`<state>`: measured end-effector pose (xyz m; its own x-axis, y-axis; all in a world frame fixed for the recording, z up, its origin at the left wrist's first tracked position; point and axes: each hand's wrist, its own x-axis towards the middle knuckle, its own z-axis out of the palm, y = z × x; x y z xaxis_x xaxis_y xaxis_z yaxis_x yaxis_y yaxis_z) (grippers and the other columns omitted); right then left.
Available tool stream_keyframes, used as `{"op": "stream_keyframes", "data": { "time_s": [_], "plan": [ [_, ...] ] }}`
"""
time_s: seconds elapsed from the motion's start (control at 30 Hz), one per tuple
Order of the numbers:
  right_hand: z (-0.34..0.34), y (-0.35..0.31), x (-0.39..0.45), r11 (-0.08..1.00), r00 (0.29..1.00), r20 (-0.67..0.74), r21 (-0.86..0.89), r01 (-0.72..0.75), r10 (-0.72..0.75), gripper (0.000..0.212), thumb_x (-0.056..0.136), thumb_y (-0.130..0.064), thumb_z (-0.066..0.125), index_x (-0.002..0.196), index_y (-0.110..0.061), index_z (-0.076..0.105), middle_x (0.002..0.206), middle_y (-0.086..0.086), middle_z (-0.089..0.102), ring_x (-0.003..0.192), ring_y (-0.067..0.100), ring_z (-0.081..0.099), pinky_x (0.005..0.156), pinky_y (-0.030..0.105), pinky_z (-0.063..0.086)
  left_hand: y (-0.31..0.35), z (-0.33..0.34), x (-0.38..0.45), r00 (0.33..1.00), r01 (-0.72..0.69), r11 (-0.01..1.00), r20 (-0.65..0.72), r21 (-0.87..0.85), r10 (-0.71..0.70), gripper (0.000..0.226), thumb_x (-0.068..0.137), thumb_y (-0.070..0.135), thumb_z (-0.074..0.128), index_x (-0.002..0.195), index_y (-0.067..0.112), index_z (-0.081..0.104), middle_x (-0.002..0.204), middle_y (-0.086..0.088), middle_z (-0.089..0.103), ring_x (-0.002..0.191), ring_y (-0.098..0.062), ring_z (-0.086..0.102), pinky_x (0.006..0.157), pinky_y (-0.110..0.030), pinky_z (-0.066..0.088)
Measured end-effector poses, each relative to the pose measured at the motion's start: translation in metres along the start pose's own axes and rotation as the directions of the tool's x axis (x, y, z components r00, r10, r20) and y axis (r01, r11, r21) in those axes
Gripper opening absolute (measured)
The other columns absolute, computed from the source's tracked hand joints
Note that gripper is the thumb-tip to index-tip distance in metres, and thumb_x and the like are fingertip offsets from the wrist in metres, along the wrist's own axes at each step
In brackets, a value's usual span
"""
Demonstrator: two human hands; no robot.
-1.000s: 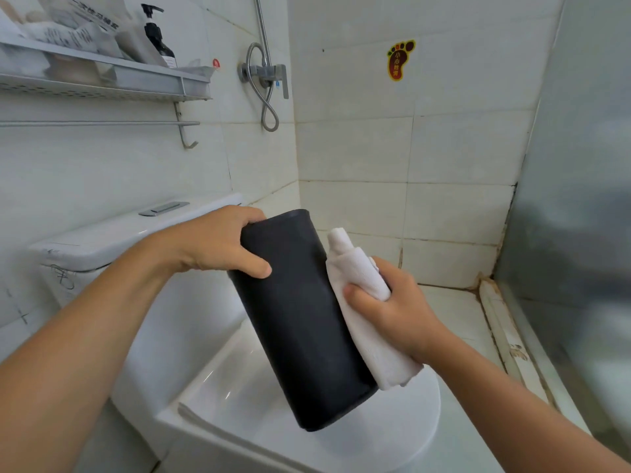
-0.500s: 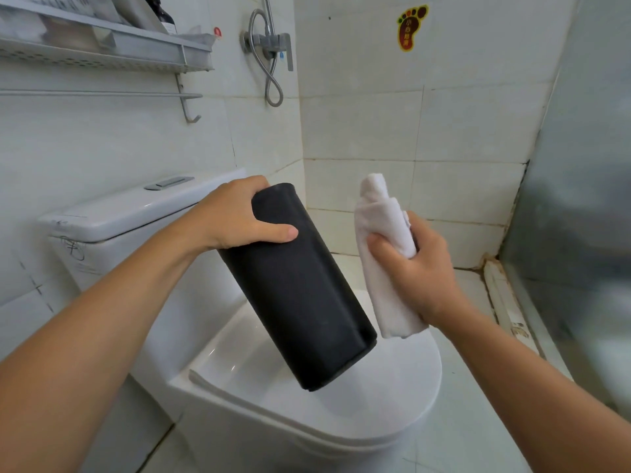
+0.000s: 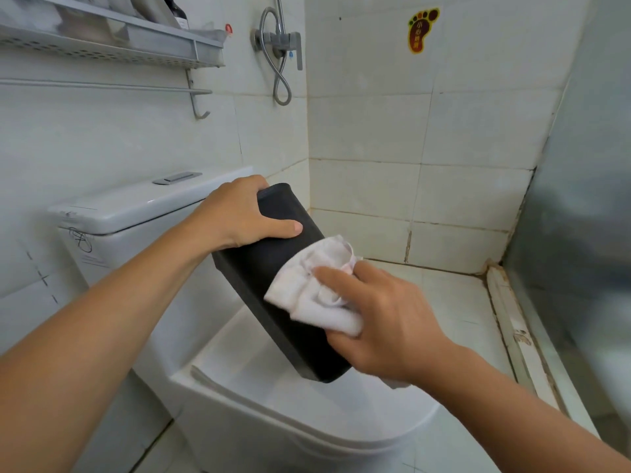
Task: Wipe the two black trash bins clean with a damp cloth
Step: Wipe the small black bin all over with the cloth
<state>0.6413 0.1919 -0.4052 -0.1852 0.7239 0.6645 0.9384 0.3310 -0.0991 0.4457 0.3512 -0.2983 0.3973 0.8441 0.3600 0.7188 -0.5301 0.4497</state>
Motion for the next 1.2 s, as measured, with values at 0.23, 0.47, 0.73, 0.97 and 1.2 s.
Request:
{"op": "stream_keyframes", "data": {
  "time_s": [0.23, 0.47, 0.73, 0.97, 1.2],
  "plan": [
    [0.005, 0.006, 0.006, 0.985, 0.982, -0.077, 0.028, -0.17, 0.172, 0.053, 0.076, -0.048, 0.055, 0.129, -0.041, 0.059, 0.088, -0.01, 0.056, 0.07, 0.021, 0.059, 0.054, 0.031, 0.047, 0.005, -0.003, -0.008, 0.998, -0.056, 0.998, -0.003, 0.014, 0.056, 0.05, 0.071, 0.059, 0.088, 0.085, 0.024, 0.056, 0.083, 0.008, 0.063, 0.077, -0.012, 0.059, 0.063, -0.034, 0.041],
    [0.001, 0.032, 0.044, 0.722, 0.824, 0.008, 0.478, -0.5, 0.566, 0.011, 0.088, -0.042, 0.069, 0.093, -0.038, 0.06, 0.075, -0.016, 0.064, 0.069, 0.006, 0.06, 0.063, 0.029, 0.045, 0.013, -0.002, -0.015, 0.995, -0.098, 0.995, 0.023, 0.02, 0.098, 0.053, 0.062, 0.067, 0.087, 0.09, 0.033, 0.057, 0.092, 0.011, 0.067, 0.087, -0.012, 0.065, 0.075, -0.037, 0.055],
    [0.001, 0.044, 0.059, 0.802, 0.829, -0.1, 0.341, -0.49, 0.55, 0.055, 0.079, -0.069, 0.062, 0.128, -0.043, 0.056, 0.106, -0.011, 0.067, 0.097, 0.015, 0.064, 0.08, 0.036, 0.053, 0.007, -0.004, -0.018, 0.993, -0.115, 0.991, 0.026, -0.063, 0.117, 0.052, 0.061, 0.063, 0.09, 0.092, 0.034, 0.06, 0.091, 0.013, 0.067, 0.086, -0.009, 0.065, 0.072, -0.034, 0.052],
    [-0.008, 0.042, 0.035, 0.561, 0.857, 0.254, 0.667, -0.491, 0.448, 0.077, 0.079, -0.066, 0.071, 0.145, -0.034, 0.052, 0.133, -0.015, 0.063, 0.12, 0.005, 0.062, 0.102, 0.034, 0.053, -0.003, -0.005, -0.016, 0.993, -0.112, 0.989, 0.027, -0.101, 0.115, 0.046, 0.067, 0.049, 0.096, 0.091, 0.034, 0.059, 0.092, 0.011, 0.068, 0.085, -0.01, 0.066, 0.071, -0.034, 0.052],
    [-0.01, 0.03, 0.031, 0.527, 0.87, 0.238, 0.716, -0.457, 0.432, 0.039, 0.083, -0.046, 0.084, 0.116, -0.037, 0.065, 0.106, -0.016, 0.072, 0.095, 0.005, 0.071, 0.079, 0.026, 0.057, 0.0, -0.005, -0.013, 0.995, -0.093, 0.993, 0.024, -0.07, 0.095, 0.05, 0.065, 0.055, 0.095, 0.094, 0.032, 0.061, 0.093, 0.011, 0.067, 0.086, -0.011, 0.066, 0.073, -0.036, 0.054]
  ]
}}
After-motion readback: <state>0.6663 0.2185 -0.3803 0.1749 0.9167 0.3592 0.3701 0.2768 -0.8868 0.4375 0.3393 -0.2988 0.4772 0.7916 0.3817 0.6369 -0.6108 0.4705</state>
